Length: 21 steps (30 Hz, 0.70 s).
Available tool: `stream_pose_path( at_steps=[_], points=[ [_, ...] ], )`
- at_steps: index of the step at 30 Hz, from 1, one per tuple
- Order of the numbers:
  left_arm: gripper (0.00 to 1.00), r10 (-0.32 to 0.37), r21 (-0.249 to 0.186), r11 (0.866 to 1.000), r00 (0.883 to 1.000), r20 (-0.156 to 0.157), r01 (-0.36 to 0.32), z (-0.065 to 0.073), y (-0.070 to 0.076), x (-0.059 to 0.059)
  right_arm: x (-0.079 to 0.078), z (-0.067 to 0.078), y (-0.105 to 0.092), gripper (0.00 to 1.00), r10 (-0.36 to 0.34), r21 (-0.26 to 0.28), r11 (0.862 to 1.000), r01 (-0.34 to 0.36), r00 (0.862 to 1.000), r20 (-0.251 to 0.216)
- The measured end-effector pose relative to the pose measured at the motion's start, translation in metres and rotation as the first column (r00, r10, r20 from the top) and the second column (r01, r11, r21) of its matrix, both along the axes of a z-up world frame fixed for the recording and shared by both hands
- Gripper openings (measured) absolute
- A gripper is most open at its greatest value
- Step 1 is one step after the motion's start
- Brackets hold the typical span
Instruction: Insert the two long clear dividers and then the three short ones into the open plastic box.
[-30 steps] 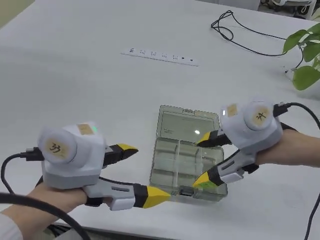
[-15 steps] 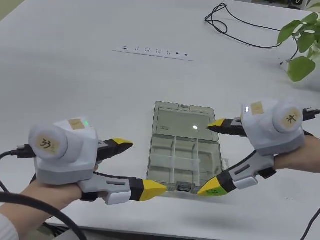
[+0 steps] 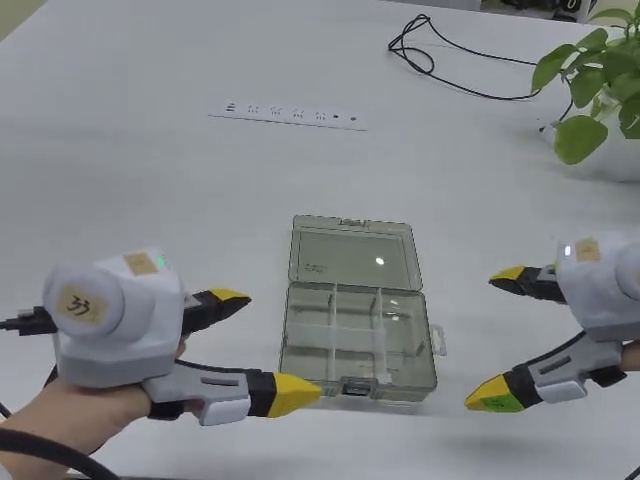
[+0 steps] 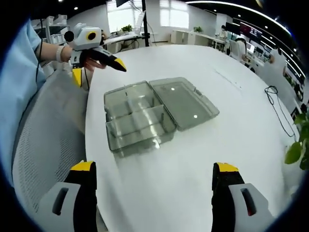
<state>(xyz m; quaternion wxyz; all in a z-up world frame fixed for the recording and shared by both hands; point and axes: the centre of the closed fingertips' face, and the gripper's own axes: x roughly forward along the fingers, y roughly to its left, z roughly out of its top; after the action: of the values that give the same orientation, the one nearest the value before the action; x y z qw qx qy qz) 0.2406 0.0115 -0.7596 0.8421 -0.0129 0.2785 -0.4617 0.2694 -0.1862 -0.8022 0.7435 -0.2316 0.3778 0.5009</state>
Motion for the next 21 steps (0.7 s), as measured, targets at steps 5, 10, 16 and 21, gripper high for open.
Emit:
stream_pose_path(
  at_steps=[5,10,16,21],
  points=[
    [0.81,-0.005,0.005,1.0,1.0,0.002,0.005,0.0,-0.001,0.0,-0.003,-0.004,-0.022,1.0,-0.037,-0.035,0.999,0.037,0.999,-0.009],
    [0.78,-0.007,0.001,1.0,1.0,0.003,0.007,0.0,-0.001,0.001,-0.011,-0.014,-0.048,0.98,0.004,-0.14,0.99,-0.006,1.0,-0.012],
    [0.79,0.003,0.005,1.0,1.0,-0.002,-0.003,-0.003,0.004,0.0,-0.015,-0.025,-0.077,0.93,0.06,-0.239,0.969,-0.066,0.998,-0.031],
    [0.78,0.011,0.007,1.0,1.0,-0.01,-0.011,-0.007,0.005,-0.003,-0.015,-0.034,-0.093,0.77,0.124,-0.298,0.945,-0.137,0.99,-0.063]
  ],
)
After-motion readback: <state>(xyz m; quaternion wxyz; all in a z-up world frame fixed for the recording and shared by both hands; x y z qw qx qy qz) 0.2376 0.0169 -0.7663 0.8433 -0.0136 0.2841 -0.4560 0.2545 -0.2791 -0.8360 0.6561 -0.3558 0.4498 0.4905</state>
